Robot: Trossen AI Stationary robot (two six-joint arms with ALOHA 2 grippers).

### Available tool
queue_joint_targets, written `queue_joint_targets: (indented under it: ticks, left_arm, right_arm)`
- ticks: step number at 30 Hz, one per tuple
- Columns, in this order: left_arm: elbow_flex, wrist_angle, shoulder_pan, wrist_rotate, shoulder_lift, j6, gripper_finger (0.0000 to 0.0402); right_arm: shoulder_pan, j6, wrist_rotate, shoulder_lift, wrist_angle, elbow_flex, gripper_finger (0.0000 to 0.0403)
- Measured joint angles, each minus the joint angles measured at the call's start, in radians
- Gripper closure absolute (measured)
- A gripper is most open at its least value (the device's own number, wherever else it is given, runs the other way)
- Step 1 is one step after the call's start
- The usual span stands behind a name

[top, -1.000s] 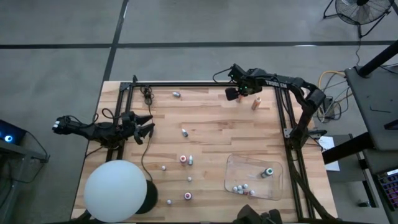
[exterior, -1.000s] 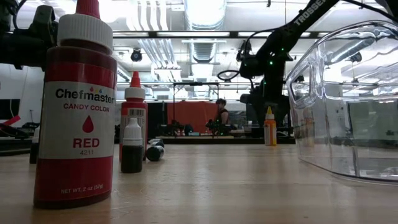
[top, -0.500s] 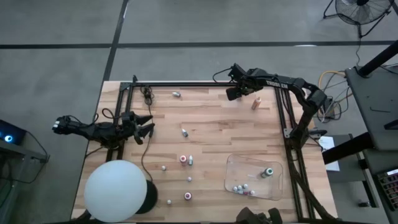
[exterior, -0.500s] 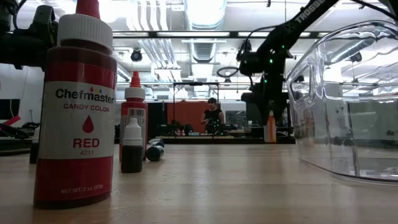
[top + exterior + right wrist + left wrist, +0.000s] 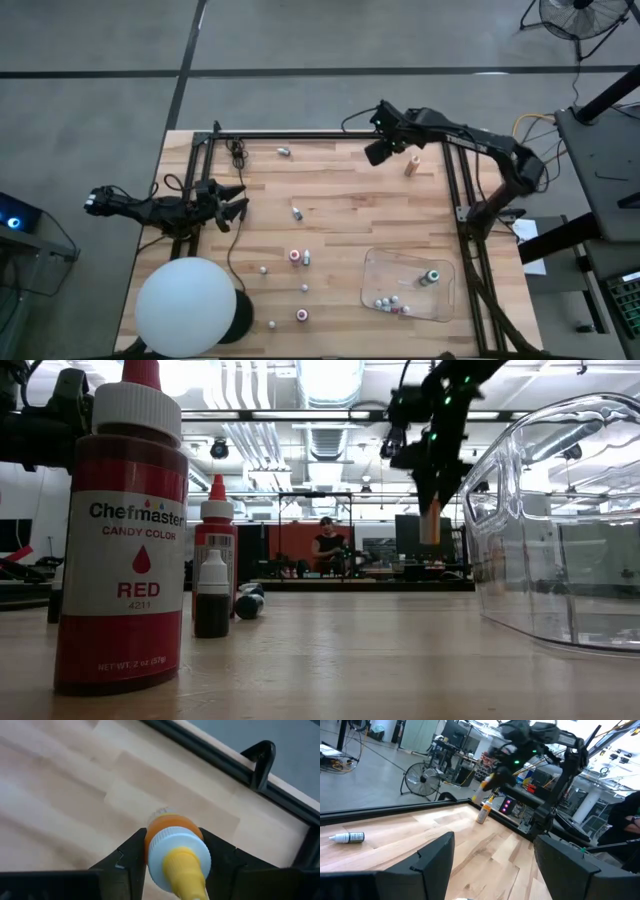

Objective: Pick & Place food coloring
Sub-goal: Put the top yellow food color into the transparent bin

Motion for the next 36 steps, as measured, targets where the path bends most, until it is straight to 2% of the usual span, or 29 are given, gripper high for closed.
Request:
queue_joint_targets:
  ticks: [7, 14, 18, 28, 36]
  left_arm:
    - [0.000, 0.000, 0.000, 0.000, 0.000, 0.000, 0.0157]
    - [0.000, 0.000, 0.000, 0.000, 0.000, 0.000, 0.0157]
    - [0.000, 0.000, 0.000, 0.000, 0.000, 0.000, 0.0157]
    - [0.000, 0.000, 0.000, 0.000, 0.000, 0.000, 0.0157]
    - [0.000, 0.000, 0.000, 0.000, 0.000, 0.000, 0.0157]
  right_arm:
    - [0.169, 0.055, 0.004, -0.147, -0.086, -0.045, 0.0266]
    - [0.432, 0.174, 0.004, -0.225, -0.242, -0.069, 0.0266]
    - [0.609, 0.265, 0.003, -0.234, -0.310, -0.070, 0.0265]
    - [1.035, 0.558, 0.001, -0.204, -0.348, -0.065, 0.0265]
    - [1.274, 0.825, -0.010, -0.157, -0.369, -0.050, 0.0265]
